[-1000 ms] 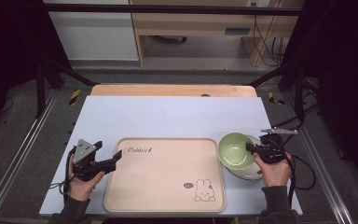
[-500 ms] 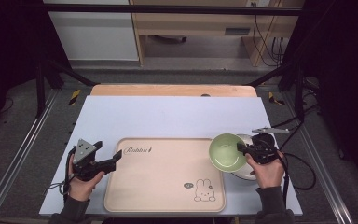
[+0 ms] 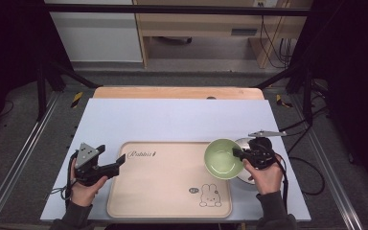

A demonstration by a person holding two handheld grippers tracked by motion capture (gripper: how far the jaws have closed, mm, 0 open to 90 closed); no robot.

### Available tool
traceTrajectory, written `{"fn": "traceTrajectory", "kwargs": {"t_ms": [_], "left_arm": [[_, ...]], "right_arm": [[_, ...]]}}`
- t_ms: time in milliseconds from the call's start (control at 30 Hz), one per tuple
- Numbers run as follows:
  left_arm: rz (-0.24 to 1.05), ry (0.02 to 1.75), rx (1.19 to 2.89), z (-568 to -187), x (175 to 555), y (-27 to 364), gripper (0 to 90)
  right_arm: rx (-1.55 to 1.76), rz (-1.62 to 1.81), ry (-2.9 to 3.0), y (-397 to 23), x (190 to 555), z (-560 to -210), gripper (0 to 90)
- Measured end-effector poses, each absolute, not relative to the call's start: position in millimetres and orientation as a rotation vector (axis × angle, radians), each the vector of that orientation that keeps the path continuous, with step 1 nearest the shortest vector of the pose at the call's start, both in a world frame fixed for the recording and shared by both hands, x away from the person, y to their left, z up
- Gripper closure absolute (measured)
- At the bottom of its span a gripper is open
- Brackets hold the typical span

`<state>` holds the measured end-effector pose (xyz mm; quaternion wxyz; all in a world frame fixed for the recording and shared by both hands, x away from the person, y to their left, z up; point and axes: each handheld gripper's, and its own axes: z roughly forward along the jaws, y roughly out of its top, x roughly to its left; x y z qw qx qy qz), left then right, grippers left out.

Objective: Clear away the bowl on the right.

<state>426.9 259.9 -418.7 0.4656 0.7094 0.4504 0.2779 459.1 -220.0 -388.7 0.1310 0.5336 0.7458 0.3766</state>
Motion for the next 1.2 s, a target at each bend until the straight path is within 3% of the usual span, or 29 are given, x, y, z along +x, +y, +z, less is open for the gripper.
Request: {"fn": "traceTrajectory", "kwargs": {"t_ms": [1200], "left_arm": [[0.683, 1.100, 1.730, -415, 425, 261, 16.4]], "right_arm": [[1.370, 1.137, 2.344, -130, 476, -384, 82.7]]}}
